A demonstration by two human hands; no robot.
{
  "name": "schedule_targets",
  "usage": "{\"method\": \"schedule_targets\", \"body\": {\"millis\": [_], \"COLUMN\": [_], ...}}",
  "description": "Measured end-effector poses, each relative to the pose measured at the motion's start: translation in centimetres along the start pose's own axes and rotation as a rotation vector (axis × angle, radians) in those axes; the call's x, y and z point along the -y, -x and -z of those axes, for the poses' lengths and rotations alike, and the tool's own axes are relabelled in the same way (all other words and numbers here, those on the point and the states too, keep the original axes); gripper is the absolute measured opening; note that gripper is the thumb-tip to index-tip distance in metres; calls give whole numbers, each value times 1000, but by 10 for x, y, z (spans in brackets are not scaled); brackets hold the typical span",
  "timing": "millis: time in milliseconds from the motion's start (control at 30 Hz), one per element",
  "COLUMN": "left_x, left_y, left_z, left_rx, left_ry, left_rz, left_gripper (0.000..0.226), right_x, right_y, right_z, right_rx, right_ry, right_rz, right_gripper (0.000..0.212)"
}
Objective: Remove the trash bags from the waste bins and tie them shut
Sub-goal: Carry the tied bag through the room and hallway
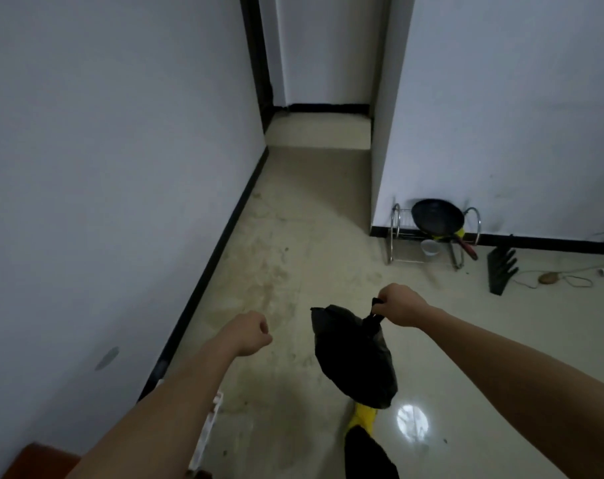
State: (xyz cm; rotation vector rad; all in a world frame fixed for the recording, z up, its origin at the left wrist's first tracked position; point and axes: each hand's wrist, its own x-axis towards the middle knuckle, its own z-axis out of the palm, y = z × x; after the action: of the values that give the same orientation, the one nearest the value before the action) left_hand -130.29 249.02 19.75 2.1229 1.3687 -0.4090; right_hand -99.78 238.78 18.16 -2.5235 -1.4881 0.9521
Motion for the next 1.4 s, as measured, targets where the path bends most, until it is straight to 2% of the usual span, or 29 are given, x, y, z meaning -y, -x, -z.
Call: {"method": "schedule_targets", "body": {"millis": [167, 300, 600, 767, 967, 1133, 1233, 1333, 1400], "left_x": [-19, -32, -39, -40, -51, -57, -54, -51, -55], "left_y": [-125, -207, -400, -544, -673, -768, -839, -902, -955], "left_z": [74, 134, 233, 320, 447, 509, 539, 564, 588], "left_rx": [-14, -50, -4, -14, -23, 8, 53, 76, 65], "left_ry": [35, 104, 154, 154, 147, 154, 178, 194, 202], "left_rz": [79, 82, 116, 72, 55, 21, 54, 111, 162], "left_gripper": [26, 25, 25, 14, 27, 11, 20, 16, 21], "right_x": [17, 38, 68, 96, 142, 176, 196, 213, 221], "right_y": [-145, -246, -452, -587, -722, -825, -910, -984, -1045], "right_z": [59, 124, 226, 294, 378, 422, 444, 464, 486], "right_rx": [83, 55, 81, 71, 57, 62, 98, 143, 176], "right_ry": [11, 34, 93, 16, -199, -282, -274, -285, -280], "right_rz": [31, 75, 63, 5, -54, -68, -44, -10, -8], "right_gripper": [27, 28, 23, 33, 25, 24, 22, 21, 20]}}
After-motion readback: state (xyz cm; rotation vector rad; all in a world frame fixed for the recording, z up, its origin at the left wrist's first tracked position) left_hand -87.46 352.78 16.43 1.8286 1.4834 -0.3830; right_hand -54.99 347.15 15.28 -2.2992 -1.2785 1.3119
